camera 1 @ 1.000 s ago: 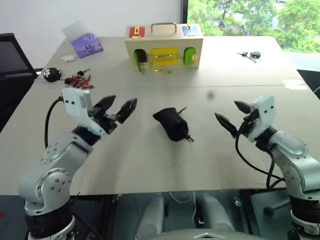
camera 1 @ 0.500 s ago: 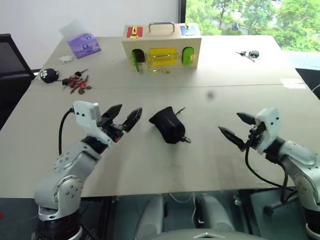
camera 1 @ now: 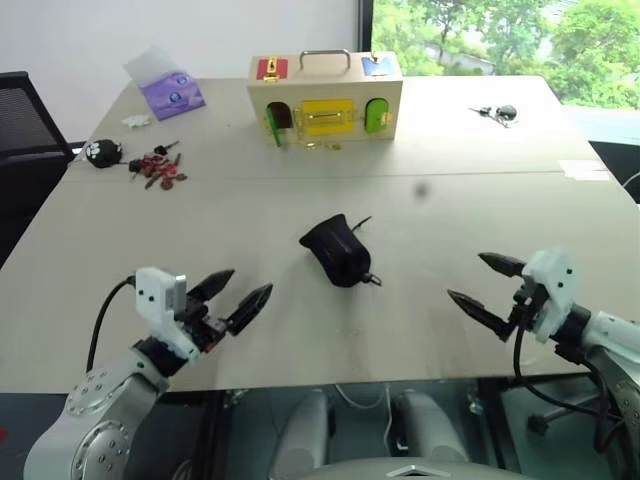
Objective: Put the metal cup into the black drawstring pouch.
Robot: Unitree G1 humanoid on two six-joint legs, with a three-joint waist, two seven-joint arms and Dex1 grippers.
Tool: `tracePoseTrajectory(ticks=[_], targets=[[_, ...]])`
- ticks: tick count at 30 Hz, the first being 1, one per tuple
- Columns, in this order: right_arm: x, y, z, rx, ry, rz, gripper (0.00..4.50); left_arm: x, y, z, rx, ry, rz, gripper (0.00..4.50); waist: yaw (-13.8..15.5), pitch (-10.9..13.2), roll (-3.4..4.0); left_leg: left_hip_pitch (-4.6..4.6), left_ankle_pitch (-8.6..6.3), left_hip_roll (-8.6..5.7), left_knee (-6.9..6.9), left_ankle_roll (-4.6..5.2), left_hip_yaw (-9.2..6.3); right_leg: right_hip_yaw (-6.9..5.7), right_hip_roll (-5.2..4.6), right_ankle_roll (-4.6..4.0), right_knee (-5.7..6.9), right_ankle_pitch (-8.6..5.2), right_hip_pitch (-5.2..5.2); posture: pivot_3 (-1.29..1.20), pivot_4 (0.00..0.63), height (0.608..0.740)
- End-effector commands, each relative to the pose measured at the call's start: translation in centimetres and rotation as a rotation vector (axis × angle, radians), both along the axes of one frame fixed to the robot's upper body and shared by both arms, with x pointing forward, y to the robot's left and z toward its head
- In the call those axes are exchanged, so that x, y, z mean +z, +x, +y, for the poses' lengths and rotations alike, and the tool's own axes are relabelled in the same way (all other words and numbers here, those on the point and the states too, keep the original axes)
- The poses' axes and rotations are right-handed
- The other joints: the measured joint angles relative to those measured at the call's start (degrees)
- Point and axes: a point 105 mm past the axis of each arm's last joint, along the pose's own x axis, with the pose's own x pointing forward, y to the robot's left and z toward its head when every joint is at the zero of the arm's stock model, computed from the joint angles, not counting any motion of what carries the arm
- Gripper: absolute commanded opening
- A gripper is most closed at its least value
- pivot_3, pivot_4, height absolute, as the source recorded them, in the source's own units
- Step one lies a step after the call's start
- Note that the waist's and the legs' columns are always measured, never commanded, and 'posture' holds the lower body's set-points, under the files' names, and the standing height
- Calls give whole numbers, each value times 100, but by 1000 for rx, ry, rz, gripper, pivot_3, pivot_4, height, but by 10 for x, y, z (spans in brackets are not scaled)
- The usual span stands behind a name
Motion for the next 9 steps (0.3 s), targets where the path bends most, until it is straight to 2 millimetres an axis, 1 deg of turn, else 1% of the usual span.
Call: tracePoseTrajectory(ticks=[1,4,9], targets=[[9,-2,-7,1,-1,-56,4485,13,-6,2,-11,26,-63,4500,1,0,0,1,0,2,0,0,3,0,1,0,0,-1,0,0,150,740],[6,-2,-11,-7,12,-54,4485,11,-8,4,6,21,-60,4500,1,0,0,1,0,3,0,0,17,1,0,-13,0,-9,0,0,150,740],[6,-5,-9,0,38,-60,4485,9,-8,4,26,19,-72,4500,2,0,0,0,0,4,0,0,20,2,0,-12,-1,-9,0,0,150,740]])
